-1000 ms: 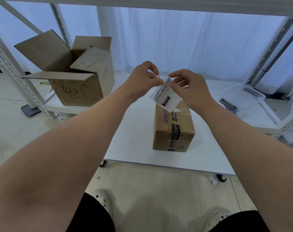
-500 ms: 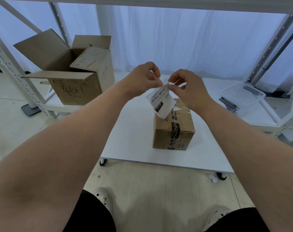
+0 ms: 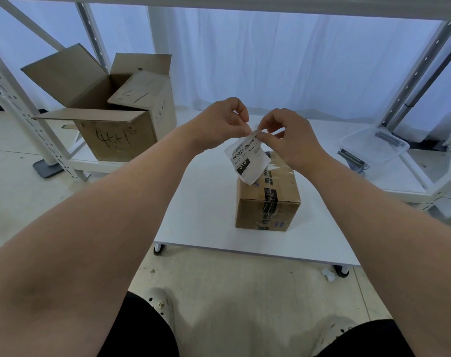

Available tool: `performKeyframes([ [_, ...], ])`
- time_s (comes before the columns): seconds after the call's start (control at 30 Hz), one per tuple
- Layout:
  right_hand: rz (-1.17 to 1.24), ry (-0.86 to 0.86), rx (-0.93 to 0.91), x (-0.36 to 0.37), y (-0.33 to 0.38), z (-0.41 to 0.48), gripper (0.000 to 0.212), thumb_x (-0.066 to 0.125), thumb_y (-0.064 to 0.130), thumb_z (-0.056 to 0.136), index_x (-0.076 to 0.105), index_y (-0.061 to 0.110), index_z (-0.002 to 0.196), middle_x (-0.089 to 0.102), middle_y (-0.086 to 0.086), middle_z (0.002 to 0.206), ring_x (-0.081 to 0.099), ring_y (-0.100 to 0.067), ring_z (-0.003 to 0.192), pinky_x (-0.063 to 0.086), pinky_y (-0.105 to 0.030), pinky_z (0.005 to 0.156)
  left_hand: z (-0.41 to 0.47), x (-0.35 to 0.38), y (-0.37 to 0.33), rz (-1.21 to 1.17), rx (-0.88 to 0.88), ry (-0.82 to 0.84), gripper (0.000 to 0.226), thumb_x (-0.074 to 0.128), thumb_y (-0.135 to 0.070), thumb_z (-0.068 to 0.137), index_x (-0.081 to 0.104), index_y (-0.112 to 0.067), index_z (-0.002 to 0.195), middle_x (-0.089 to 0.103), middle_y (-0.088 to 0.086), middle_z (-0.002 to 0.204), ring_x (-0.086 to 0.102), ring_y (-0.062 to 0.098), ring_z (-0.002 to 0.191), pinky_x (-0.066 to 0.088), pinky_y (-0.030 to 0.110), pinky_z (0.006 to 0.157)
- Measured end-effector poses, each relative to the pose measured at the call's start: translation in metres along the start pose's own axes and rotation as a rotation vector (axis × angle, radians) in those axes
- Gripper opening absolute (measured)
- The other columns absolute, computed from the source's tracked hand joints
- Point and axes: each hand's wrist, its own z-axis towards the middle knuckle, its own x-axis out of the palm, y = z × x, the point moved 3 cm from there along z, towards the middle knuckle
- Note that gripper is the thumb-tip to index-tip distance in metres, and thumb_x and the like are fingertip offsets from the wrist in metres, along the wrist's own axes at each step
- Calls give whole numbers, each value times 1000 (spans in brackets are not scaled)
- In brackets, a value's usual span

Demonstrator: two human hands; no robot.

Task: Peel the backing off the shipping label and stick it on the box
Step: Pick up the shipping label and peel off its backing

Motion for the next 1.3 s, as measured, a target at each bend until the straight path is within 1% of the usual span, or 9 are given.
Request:
performKeyframes([
  [0.1, -7, 1, -16, 0, 0, 0, 8, 66, 22, 84, 59, 24, 86, 56, 6, 92, 54, -12, 88, 50, -32, 81, -1, 0, -1, -7, 0, 6, 16, 63, -14, 88, 47, -17, 88, 72, -10, 75, 61, 0, 73, 45, 23, 66],
  [0.27, -8, -22, -35, -1, -1, 1, 11, 66, 22, 84, 58, 29, 89, 58, 4, 94, 54, -10, 87, 50, -30, 81, -1, 0, 1, -67, -38, 8, 15, 66, -17, 87, 50, -18, 89, 74, -5, 75, 61, 15, 85, 42, 34, 74],
  [0.4, -3, -52, -25, -3, -2, 2, 8, 67, 22, 83, 61, 26, 86, 59, 4, 91, 53, -8, 84, 50, -30, 80, 1, 1, 4, -112, -137, -26, 18, 67, -18, 85, 54, -16, 97, 71, 4, 86, 58, 12, 85, 40, 21, 73],
  [0.57, -36, -51, -30, -3, -1, 2, 4, 67, 22, 83, 63, 22, 83, 57, 6, 89, 54, -10, 85, 51, -31, 81, 0, 4, 0, -121, -176, 10, 17, 66, -22, 86, 65, -14, 100, 67, -8, 80, 60, 5, 80, 35, 13, 68],
  [0.67, -40, -44, -51, -4, 2, 1, 4, 67, 22, 84, 63, 22, 83, 56, 6, 89, 53, -9, 85, 51, -31, 81, 0, 4, -1, -120, -191, 4, 16, 63, -27, 88, 70, -14, 92, 69, -10, 80, 60, 5, 78, 36, 15, 66],
  [0.8, -45, -44, -68, -4, 5, 0, 3, 67, 22, 84, 63, 23, 84, 56, 7, 90, 53, -8, 86, 50, -29, 81, 2, 3, 2, -125, -233, -22, 14, 65, -29, 87, 70, -18, 80, 66, -7, 86, 57, 8, 82, 35, 22, 73],
  [1.03, -55, -46, -71, -6, 5, 0, 3, 67, 19, 84, 65, 19, 86, 56, 6, 91, 53, -8, 87, 49, -26, 80, 6, 0, 9, -142, -252, -122, 12, 63, -28, 88, 69, -20, 81, 67, -6, 91, 57, 8, 86, 37, 24, 72],
  [1.13, -41, -45, -63, -6, 5, -1, 3, 65, 17, 84, 64, 19, 86, 57, 5, 93, 54, -10, 89, 48, -23, 79, 8, -1, 13, -189, -239, -151, 13, 58, -26, 92, 62, -18, 83, 68, -4, 87, 61, 9, 80, 42, 24, 73],
  [1.3, 89, 23, 6, -4, 6, 0, 9, 68, 21, 83, 60, 19, 87, 64, 4, 107, 56, -10, 105, 42, -20, 91, 8, 1, 10, -212, -176, -115, 11, 61, -24, 91, 57, -17, 83, 68, 7, 90, 64, 24, 92, 52, 38, 92],
])
